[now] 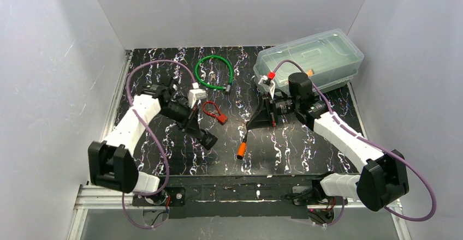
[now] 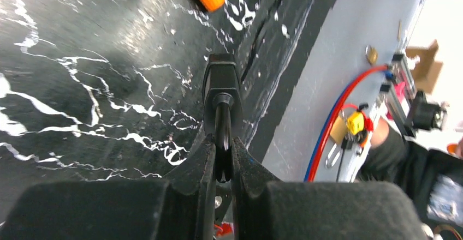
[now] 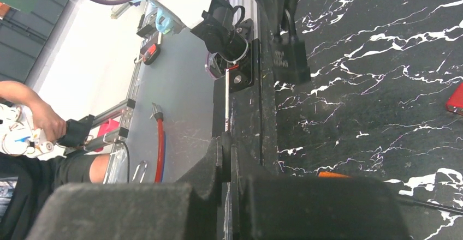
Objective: Lock with the key
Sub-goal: Place the lock at the center of the board.
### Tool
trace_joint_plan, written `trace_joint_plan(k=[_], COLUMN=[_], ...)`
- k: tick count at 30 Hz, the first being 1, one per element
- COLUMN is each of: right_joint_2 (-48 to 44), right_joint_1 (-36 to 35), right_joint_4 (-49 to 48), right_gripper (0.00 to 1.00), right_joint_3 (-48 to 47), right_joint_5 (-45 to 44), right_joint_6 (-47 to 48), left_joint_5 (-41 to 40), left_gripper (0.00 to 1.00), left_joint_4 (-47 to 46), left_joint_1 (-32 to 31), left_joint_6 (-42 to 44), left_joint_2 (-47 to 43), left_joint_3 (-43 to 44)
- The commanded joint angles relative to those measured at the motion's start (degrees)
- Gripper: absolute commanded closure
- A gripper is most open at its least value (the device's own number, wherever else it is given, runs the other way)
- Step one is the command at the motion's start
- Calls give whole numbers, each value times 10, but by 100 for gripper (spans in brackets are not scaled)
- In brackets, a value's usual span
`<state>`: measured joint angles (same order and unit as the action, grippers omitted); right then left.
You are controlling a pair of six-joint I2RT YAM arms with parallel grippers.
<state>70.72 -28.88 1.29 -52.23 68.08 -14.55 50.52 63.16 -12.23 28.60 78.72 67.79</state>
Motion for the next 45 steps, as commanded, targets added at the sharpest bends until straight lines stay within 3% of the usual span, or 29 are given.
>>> trace_joint_plan(k=[1, 14, 22, 41, 45], right_joint_2=[-16, -11, -9, -10, -13], right_joint_1=[1, 2, 2, 2, 2], right_joint_4=[13, 15, 18, 14, 14], right_gripper=[99, 99, 99, 99, 99], right_joint_3=[-10, -3, 0, 7, 7], right_joint_5=[2, -4, -3, -1, -2], right_joint_6=[23, 35, 40, 37, 35], left_joint_5=[22, 3, -2, -64, -87], left_gripper=[100, 100, 99, 50, 48], left_joint_4=[21, -27, -30, -53, -72], left_joint_1=[-42, -66, -65, -66, -66], left_joint_6=[29, 11, 17, 9, -9], left_joint_2=[42, 235, 307, 328, 327], left_joint_3=[-16, 41, 77, 94, 93])
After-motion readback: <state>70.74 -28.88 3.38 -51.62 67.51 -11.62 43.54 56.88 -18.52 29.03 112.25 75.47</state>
